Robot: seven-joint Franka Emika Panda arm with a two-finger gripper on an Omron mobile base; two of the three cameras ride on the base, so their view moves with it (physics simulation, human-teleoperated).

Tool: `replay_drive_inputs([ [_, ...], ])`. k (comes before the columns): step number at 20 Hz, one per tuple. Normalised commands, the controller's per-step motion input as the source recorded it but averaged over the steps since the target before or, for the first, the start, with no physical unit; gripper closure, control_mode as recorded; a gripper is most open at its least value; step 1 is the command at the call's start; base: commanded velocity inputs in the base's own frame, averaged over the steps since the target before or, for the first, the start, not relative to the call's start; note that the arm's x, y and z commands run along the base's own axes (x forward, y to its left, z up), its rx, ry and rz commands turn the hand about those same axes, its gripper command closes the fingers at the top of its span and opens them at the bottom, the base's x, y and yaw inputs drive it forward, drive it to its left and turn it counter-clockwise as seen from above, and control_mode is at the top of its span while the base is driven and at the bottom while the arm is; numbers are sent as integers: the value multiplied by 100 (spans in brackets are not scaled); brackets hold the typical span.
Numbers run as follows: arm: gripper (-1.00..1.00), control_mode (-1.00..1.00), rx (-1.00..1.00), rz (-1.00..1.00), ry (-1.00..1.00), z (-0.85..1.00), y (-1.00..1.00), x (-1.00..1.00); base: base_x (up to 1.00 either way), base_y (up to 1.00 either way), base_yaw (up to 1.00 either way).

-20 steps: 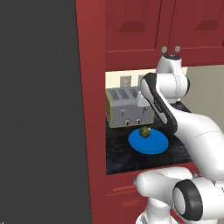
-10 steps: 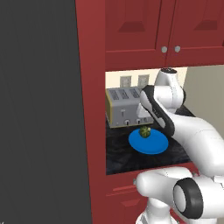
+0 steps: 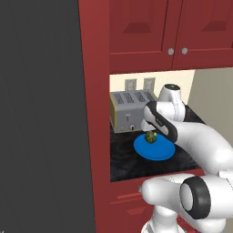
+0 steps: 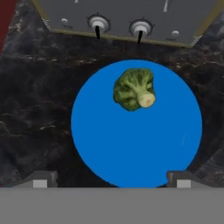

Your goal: Place the broccoli on the top rack of the oven.

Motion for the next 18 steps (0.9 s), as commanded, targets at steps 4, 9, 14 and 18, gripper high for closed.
replay_drive_inputs([
  [4,-100,-100,0,6,0,-38,-13,26,0,0,0],
  [9,-100,-100,0,3,0,-17,-7,27,0,0,0],
  [14,-100,-100,0,0,0,-22,-10,15,0,0,0],
  [18,-100,-100,-2,0,0,-34,-6,18,0,0,0],
])
